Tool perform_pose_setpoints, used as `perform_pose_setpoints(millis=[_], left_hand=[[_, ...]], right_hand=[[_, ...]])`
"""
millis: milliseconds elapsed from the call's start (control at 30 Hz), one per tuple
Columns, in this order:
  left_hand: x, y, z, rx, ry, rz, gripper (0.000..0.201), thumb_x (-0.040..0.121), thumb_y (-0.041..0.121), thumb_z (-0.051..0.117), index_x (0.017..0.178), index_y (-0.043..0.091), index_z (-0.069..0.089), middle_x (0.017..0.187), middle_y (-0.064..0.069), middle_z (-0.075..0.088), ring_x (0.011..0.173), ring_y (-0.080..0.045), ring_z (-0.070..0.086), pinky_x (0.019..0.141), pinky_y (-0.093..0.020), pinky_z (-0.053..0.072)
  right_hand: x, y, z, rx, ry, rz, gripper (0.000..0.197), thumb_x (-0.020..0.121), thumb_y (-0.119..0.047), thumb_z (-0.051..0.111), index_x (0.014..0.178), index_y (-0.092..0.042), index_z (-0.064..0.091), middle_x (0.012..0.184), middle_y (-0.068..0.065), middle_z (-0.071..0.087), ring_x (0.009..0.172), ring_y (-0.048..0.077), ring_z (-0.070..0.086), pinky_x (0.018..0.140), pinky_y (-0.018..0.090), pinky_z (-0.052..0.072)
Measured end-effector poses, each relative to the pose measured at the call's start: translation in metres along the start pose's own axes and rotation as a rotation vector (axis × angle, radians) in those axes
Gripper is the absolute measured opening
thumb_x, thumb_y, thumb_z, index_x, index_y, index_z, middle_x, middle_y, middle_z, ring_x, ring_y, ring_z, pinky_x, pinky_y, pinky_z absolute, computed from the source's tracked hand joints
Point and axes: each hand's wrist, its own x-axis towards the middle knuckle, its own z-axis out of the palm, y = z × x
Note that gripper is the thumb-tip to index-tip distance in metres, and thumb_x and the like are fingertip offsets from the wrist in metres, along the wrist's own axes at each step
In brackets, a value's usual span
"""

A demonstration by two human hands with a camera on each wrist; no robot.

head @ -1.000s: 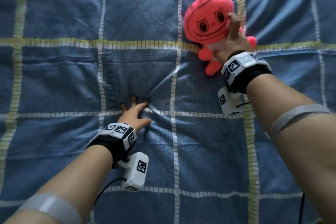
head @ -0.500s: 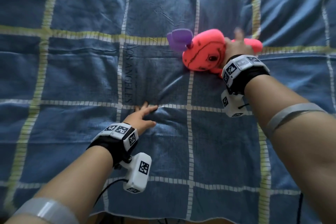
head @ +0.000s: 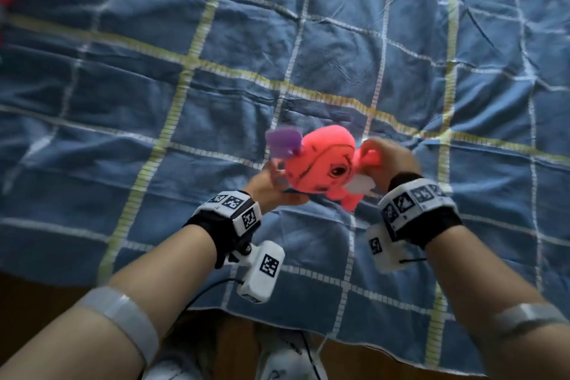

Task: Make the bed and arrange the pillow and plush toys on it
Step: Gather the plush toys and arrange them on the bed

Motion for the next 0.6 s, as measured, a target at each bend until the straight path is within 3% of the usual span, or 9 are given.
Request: perform_pose_setpoints(millis=[67, 133, 200, 267, 333, 400, 500, 600], left_hand=[[-0.024, 0.012, -0.021, -0.073, 0.069, 0.108, 0.061, 0.067, -0.026, 0.064, 0.121, -0.005, 0.046, 0.083, 0.004, 0.063, 0.070, 0.004, 0.061, 0.059, -0.012, 0.050], [-0.054, 0.021, -0.053, -0.177, 0.135, 0.172, 0.053, 0.065, -0.023, 0.069, 0.101, 0.013, 0.054, 0.064, 0.010, 0.067, 0.057, 0.012, 0.061, 0.051, -0.008, 0.049], [-0.086, 0.023, -0.097, -0.268, 0.162, 0.220, 0.063, 0.048, -0.010, 0.084, 0.093, 0.022, 0.054, 0.066, 0.013, 0.072, 0.059, 0.007, 0.066, 0.048, -0.015, 0.053], [-0.118, 0.021, -0.147, -0.319, 0.200, 0.229, 0.069, 0.031, 0.014, 0.089, 0.091, 0.023, 0.057, 0.071, 0.011, 0.073, 0.062, -0.001, 0.068, 0.046, -0.023, 0.054], [-0.152, 0.019, -0.200, -0.300, 0.299, 0.233, 0.070, 0.030, 0.022, 0.091, 0.092, 0.022, 0.057, 0.073, 0.008, 0.072, 0.060, -0.003, 0.067, 0.046, -0.023, 0.054], [-0.181, 0.014, -0.249, -0.241, 0.449, 0.284, 0.080, 0.034, 0.024, 0.091, 0.104, 0.018, 0.054, 0.082, 0.006, 0.068, 0.066, -0.004, 0.065, 0.053, -0.018, 0.054], [-0.221, 0.000, -0.322, -0.204, 0.670, 0.313, 0.101, 0.054, 0.000, 0.085, 0.136, 0.021, 0.030, 0.104, -0.003, 0.060, 0.082, -0.012, 0.062, 0.075, -0.018, 0.054], [-0.252, -0.017, -0.376, -0.119, 0.770, 0.330, 0.116, 0.050, 0.016, 0.086, 0.140, 0.046, 0.020, 0.126, 0.002, 0.056, 0.106, -0.018, 0.062, 0.099, -0.036, 0.048]], right_hand=[[-0.020, -0.044, 0.009, 0.107, -0.075, 0.031, 0.019, 0.080, -0.015, 0.065, 0.098, -0.018, 0.064, 0.096, 0.013, 0.063, 0.093, 0.028, 0.062, 0.072, 0.028, 0.046], [-0.039, -0.089, 0.021, 0.267, -0.132, 0.025, 0.019, 0.078, -0.009, 0.066, 0.087, -0.024, 0.062, 0.084, 0.009, 0.060, 0.072, 0.025, 0.060, 0.049, 0.023, 0.046], [-0.051, -0.135, 0.037, 0.389, -0.168, 0.004, 0.029, 0.076, -0.002, 0.065, 0.072, -0.029, 0.055, 0.076, 0.008, 0.060, 0.053, 0.022, 0.054, 0.039, 0.021, 0.044], [-0.064, -0.186, 0.055, 0.431, -0.212, -0.015, 0.036, 0.077, -0.001, 0.064, 0.066, -0.032, 0.052, 0.066, 0.001, 0.058, 0.043, 0.017, 0.049, 0.036, 0.021, 0.041], [-0.077, -0.246, 0.076, 0.459, -0.253, -0.037, 0.034, 0.077, -0.003, 0.064, 0.066, -0.033, 0.052, 0.061, -0.003, 0.056, 0.034, 0.011, 0.047, 0.034, 0.019, 0.038], [-0.088, -0.306, 0.100, 0.468, -0.300, -0.056, 0.029, 0.078, -0.004, 0.061, 0.068, -0.031, 0.053, 0.062, 0.000, 0.056, 0.028, 0.007, 0.045, 0.031, 0.016, 0.036], [-0.104, -0.387, 0.132, 0.481, -0.433, -0.101, 0.024, 0.081, -0.005, 0.060, 0.072, -0.025, 0.052, 0.064, 0.004, 0.054, 0.032, 0.011, 0.046, 0.032, 0.017, 0.037], [-0.116, -0.444, 0.159, 0.385, -0.455, -0.216, 0.017, 0.082, -0.018, 0.065, 0.096, -0.024, 0.057, 0.084, 0.003, 0.057, 0.068, 0.019, 0.055, 0.051, 0.020, 0.046]])
